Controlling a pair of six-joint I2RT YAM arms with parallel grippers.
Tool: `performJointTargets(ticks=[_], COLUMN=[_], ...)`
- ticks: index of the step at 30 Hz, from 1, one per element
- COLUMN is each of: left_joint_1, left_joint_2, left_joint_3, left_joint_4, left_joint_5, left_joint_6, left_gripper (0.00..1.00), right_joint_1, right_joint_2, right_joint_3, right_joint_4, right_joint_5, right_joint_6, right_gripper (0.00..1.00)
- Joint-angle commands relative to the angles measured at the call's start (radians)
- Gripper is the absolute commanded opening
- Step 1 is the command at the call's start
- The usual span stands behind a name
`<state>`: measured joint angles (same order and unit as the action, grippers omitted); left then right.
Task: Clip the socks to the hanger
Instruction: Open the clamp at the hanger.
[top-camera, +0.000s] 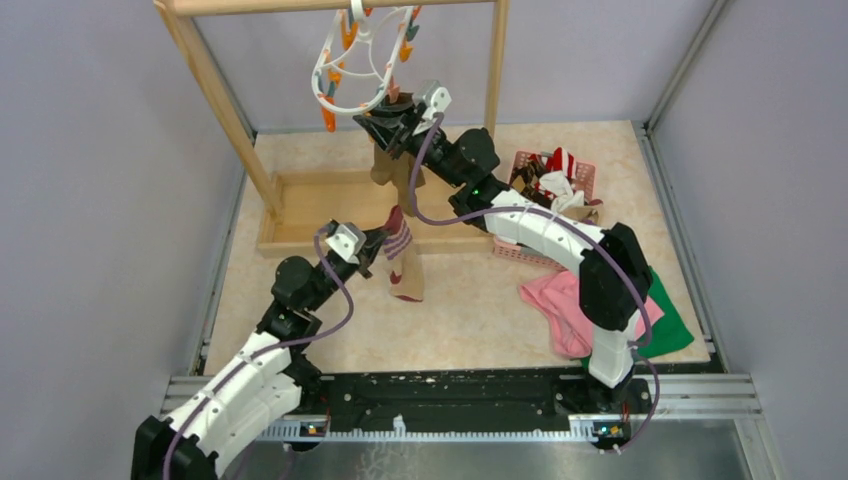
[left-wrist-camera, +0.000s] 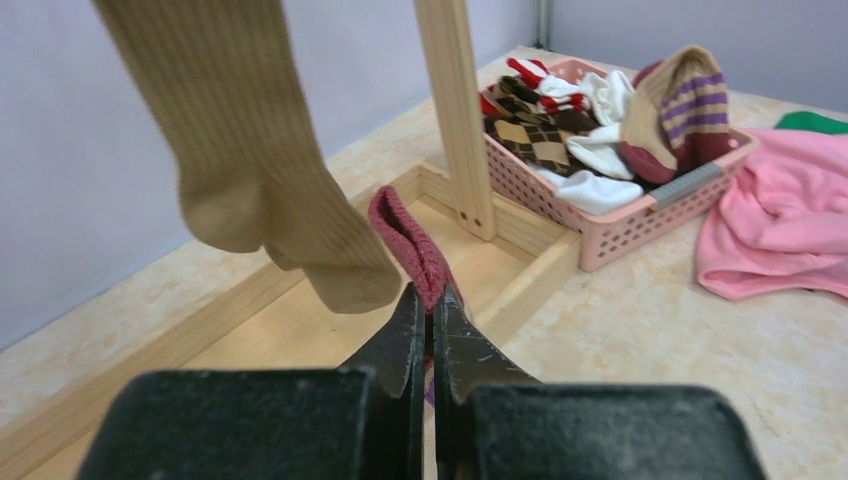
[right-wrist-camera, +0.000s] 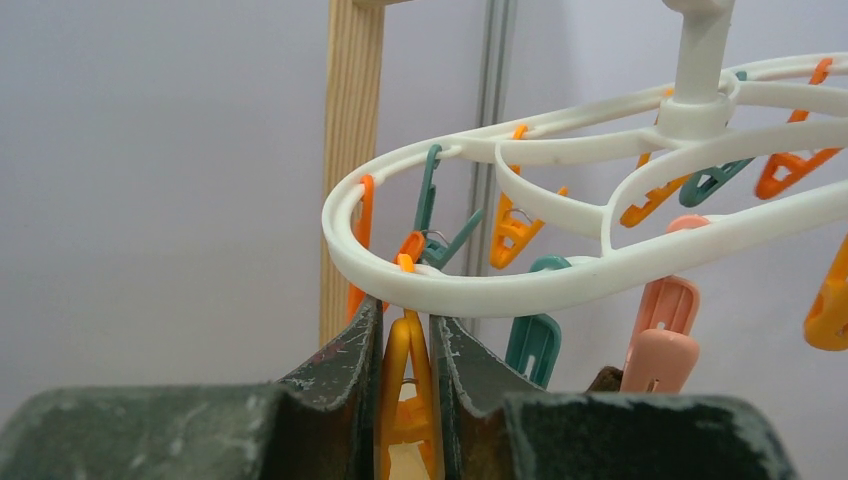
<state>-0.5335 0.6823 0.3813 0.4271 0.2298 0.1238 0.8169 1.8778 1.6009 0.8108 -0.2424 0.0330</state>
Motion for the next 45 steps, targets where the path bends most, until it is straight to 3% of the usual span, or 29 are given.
performJointTargets(ticks=[1, 6, 11, 16, 20, 24, 30, 37, 45], left_joint_1=[0.152, 0.309, 0.349, 0.348, 0.343, 0.346, 0.377, 0.457, 0.496], left_joint_2=[0.037, 0.105, 0.155, 0.151, 0.163, 0.225, 0.289, 0.388, 0.523], left_joint_3=[0.002, -0.012, 0.022, 0.101, 0.074, 0.037, 0.157, 0.263, 0.348], left_joint_4=[0.209, 0.393, 0.457, 0.323, 0.397, 0.554, 0.401, 0.456, 0.679], left_joint_5=[0.210, 0.422, 0.523, 0.463, 0.388, 0.453, 0.660, 0.860, 0.903], left_joint_6=[-0.083, -0.168, -0.121, 0.076, 0.217, 0.310, 0.455, 0.429, 0.263], left_gripper=[0.00, 0.00, 0.00, 0.00, 0.00, 0.00, 0.00, 0.00, 0.00], right_joint_1=[-0.012, -0.038, -0.055, -0.064, -0.068, -0.069, -0.079, -0.087, -0.092], right_joint_2=[-0.048, -0.053, -0.057, -0.059, -0.057, -0.061, -0.074, -0.076, -0.076], right_joint_3=[0.063, 0.064, 0.054, 0.047, 0.048, 0.047, 0.029, 0.014, 0.011], right_joint_4=[-0.010, -0.011, 0.003, 0.011, 0.019, 0.018, 0.033, 0.068, 0.075], right_joint_5=[-0.066, -0.102, -0.136, -0.140, -0.143, -0.157, -0.188, -0.230, -0.268], right_joint_6=[0.083, 0.117, 0.150, 0.171, 0.191, 0.192, 0.195, 0.216, 0.222], right_gripper=[0.00, 0.00, 0.00, 0.00, 0.00, 0.00, 0.00, 0.00, 0.00])
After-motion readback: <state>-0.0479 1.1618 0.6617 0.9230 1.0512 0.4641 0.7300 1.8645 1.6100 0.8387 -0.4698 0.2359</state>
